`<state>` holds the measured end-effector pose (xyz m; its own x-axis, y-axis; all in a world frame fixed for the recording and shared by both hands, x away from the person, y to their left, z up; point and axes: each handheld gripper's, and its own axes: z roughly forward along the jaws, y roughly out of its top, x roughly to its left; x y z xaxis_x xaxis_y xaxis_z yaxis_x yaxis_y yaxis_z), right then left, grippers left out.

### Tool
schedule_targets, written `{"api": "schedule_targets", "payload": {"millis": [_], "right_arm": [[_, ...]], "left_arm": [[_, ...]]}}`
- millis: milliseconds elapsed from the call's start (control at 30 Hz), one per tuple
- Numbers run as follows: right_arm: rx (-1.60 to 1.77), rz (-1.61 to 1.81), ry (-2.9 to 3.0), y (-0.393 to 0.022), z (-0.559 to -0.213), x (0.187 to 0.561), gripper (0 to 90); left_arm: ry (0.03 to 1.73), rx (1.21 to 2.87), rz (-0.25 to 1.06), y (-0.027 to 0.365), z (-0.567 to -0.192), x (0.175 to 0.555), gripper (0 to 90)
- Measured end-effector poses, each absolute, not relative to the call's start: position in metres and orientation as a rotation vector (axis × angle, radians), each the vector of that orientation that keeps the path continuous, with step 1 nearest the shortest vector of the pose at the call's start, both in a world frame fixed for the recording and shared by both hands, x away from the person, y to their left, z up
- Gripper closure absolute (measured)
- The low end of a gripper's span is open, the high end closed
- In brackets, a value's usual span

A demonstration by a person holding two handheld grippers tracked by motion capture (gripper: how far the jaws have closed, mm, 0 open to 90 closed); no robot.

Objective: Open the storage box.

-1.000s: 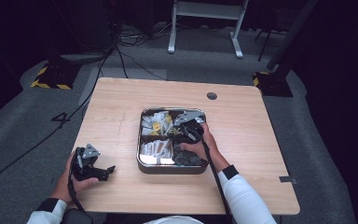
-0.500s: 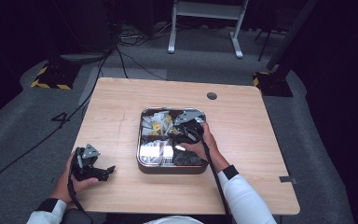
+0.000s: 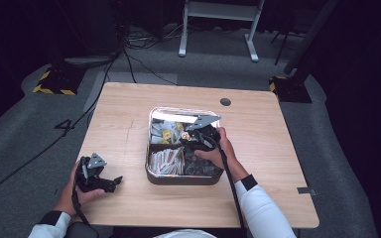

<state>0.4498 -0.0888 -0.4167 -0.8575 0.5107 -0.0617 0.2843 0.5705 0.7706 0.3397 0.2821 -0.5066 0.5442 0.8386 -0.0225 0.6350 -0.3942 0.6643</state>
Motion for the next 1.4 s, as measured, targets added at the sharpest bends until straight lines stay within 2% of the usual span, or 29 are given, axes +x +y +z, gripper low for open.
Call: {"api": "schedule_targets", "payload": {"millis": [667,1400], "right_arm": [[0.649,1.205,2.470,-0.101,-0.394,0.446,58.7],[0.671,1.198,2.433,-0.144,-0.384,0.447,58.7]], "left_arm": [[1.184,2.156,0.422,0.282,-0.507,0.340,0.5],[1.179,2.159,0.423,0.282,-0.507,0.340,0.5]]}}
